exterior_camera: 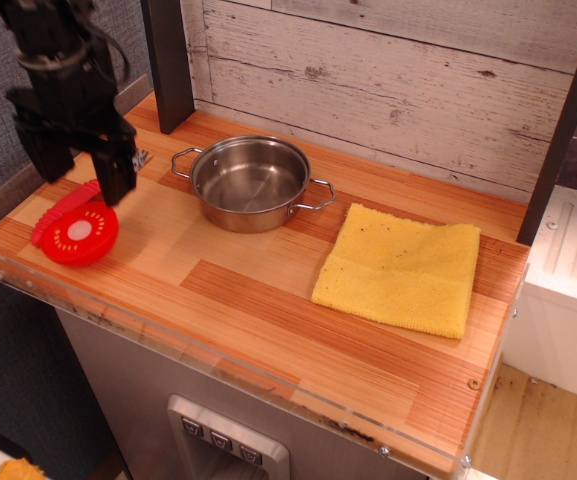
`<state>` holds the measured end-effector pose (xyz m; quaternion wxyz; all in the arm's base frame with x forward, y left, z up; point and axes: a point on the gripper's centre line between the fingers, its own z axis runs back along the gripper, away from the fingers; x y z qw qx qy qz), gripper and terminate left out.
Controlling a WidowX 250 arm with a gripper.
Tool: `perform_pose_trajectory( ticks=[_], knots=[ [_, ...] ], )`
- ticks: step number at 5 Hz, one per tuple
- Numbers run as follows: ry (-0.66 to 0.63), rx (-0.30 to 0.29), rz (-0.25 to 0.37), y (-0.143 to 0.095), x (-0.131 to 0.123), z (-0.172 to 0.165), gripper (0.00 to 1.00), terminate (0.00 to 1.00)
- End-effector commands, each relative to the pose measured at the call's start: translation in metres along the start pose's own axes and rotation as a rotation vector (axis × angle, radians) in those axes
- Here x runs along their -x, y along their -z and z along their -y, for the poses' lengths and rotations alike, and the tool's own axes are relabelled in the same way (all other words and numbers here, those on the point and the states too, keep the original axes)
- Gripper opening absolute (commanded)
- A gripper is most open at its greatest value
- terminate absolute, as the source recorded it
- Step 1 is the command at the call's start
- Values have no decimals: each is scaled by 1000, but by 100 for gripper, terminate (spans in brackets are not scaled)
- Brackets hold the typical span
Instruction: Place the tomato to the right of the red fork
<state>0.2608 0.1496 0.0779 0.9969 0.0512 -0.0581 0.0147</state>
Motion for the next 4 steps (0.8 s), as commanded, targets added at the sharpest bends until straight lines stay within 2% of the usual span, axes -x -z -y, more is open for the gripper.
perform_pose_trajectory(
  ticks=[1, 2, 3, 4],
  knots=[
    [-9, 24, 39, -35, 7, 3, 100, 0],
    [59, 86, -45, -34, 8, 1, 100, 0],
    [59, 86, -45, -34, 8, 1, 100, 0],
    [59, 86, -45, -34, 8, 1, 100, 100]
  ],
)
